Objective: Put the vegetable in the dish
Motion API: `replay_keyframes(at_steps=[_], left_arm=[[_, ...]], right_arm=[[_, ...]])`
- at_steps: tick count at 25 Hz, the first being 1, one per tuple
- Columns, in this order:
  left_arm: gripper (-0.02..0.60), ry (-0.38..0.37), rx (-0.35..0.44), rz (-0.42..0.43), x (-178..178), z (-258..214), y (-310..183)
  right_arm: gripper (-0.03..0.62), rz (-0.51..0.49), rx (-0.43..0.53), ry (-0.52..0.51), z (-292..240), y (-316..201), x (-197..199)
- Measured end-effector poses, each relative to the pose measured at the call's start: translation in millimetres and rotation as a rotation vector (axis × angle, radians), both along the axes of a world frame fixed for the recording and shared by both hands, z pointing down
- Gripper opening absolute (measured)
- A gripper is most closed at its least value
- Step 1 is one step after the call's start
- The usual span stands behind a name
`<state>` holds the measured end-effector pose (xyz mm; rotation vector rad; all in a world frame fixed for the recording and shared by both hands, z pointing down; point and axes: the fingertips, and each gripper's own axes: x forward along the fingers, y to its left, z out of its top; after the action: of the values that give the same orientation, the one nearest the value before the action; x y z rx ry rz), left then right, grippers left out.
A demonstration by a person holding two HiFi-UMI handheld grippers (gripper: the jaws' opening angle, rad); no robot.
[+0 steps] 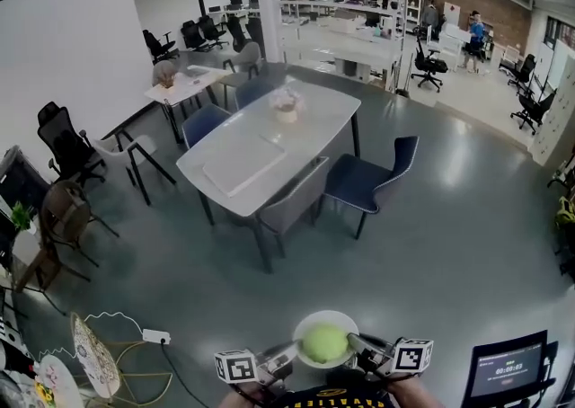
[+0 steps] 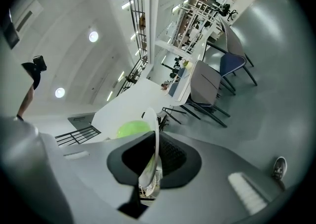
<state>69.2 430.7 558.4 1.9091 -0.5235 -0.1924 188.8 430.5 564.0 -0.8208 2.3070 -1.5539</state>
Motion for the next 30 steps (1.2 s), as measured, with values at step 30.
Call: replay_keyframes(at_steps=[30], left_arm=[[0.012, 0.05, -0.014, -0.082, 89, -5, -326]], right_arm=[[0.014, -0.075, -0.008, 0.008, -10, -336, 87]])
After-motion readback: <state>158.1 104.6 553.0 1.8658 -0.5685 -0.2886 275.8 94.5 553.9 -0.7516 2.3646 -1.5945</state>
